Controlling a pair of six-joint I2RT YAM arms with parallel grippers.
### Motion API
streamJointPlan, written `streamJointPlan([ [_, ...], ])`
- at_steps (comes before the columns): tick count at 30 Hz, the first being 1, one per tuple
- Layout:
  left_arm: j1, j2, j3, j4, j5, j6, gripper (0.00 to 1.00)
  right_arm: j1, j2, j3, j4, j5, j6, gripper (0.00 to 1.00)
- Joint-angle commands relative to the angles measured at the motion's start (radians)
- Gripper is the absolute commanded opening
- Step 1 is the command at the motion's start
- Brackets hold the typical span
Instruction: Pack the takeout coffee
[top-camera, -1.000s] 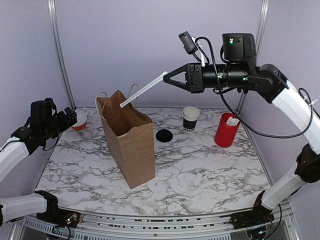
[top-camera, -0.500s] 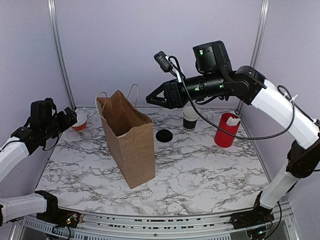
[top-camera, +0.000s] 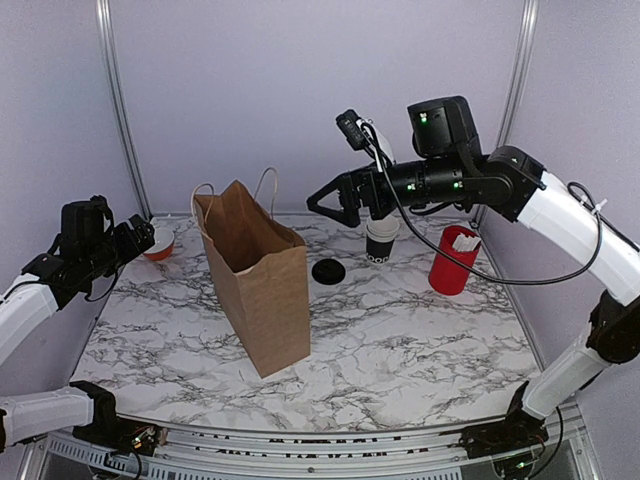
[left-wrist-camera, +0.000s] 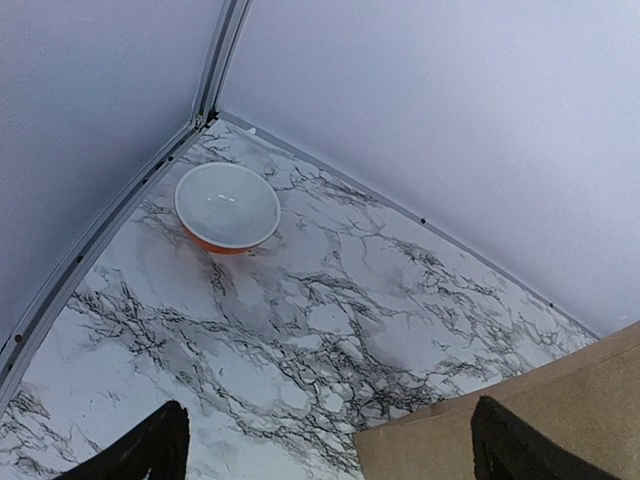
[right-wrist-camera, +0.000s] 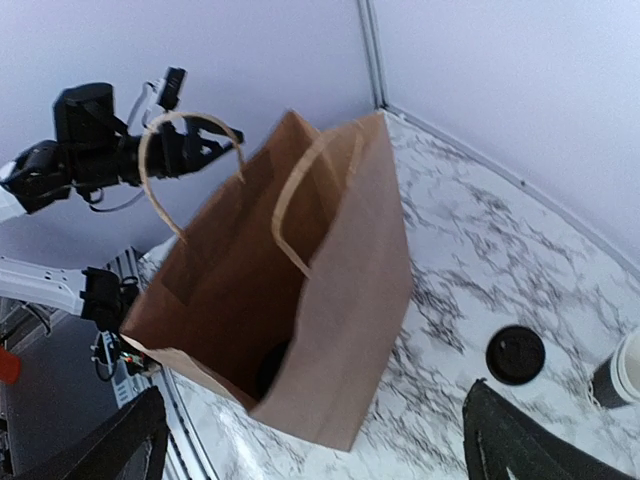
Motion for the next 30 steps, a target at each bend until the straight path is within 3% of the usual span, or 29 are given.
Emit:
streamJointPlan([
  [1,0.006,-0.005,-0.011,0.025,0.018,0.008,0.99,-0.117,-0.099,-0.178,0.138,0.053,0.039,1.00],
  [12,0.006,0.008,-0.023,0.025,0.042,-0.029,0.99,-0.293,-0.367,-0.733,0.468,0.229,0.010,1.00],
  [19,0.006,0.032,-0.017,-0.003,0.028,-0.063,0.99,-0.350,-0.513,-1.164,0.824,0.484,-0.078,1.00],
  [24,0.006,0.035,-0.049,0.011,-0.090,-0.053,0.99,-0.619,-0.550,-1.368,1.013,0.489,-0.041,0.99],
  [28,0.009,0.060,-0.110,0.115,-0.039,0.060,0.99,-0.801,-0.518,-1.509,1.276,0.466,-0.045,1.00],
  [30,0.011,0.056,-0.150,0.212,-0.010,0.128,0.99,-0.892,-0.463,-1.514,1.321,0.388,-0.037,0.98],
])
